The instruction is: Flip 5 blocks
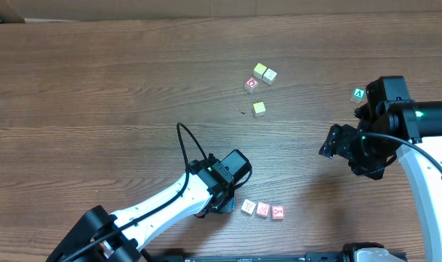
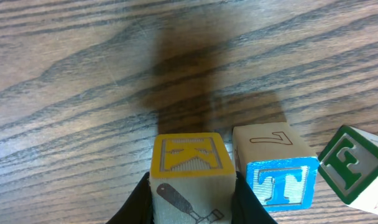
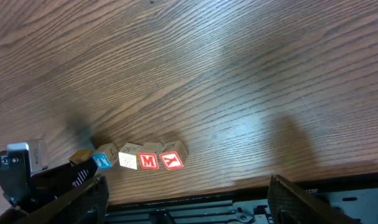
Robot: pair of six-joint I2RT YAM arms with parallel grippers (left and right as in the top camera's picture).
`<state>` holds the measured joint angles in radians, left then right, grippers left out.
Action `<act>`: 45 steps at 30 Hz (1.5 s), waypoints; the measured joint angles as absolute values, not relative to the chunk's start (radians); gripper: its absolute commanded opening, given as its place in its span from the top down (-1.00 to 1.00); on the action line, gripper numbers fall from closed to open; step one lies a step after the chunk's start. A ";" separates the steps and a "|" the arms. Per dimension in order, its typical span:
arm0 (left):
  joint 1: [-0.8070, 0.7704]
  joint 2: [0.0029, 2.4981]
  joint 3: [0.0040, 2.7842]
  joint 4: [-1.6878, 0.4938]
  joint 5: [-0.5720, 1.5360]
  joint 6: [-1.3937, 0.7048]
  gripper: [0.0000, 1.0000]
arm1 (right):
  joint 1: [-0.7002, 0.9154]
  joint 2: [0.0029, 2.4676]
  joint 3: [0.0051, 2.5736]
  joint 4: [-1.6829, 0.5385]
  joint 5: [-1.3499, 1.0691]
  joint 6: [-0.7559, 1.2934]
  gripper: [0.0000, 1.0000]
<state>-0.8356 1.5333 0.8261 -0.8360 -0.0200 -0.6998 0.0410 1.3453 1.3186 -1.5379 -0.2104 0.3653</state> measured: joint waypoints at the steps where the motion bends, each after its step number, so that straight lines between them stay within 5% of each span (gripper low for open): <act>1: -0.836 1.533 0.826 -0.836 -0.020 -0.699 0.69 | 0.041 1.345 1.319 -1.538 -0.210 0.366 -0.65; 19: -0.836 1.533 0.826 -0.836 -0.020 -0.681 0.34 | 0.041 1.345 1.319 -1.544 -0.210 0.365 -0.65; 32: -0.836 1.533 0.826 -0.822 -0.020 -0.681 0.46 | 0.041 1.345 1.319 -1.546 -0.210 0.365 -0.65; 41: -0.822 1.533 0.937 -0.921 -0.043 -0.673 0.33 | 0.041 1.345 1.319 -1.546 -0.210 0.365 -0.65; 45: -0.800 1.533 1.038 -1.009 -0.073 -0.659 0.92 | 0.041 1.345 1.319 -1.553 -0.210 0.365 -0.65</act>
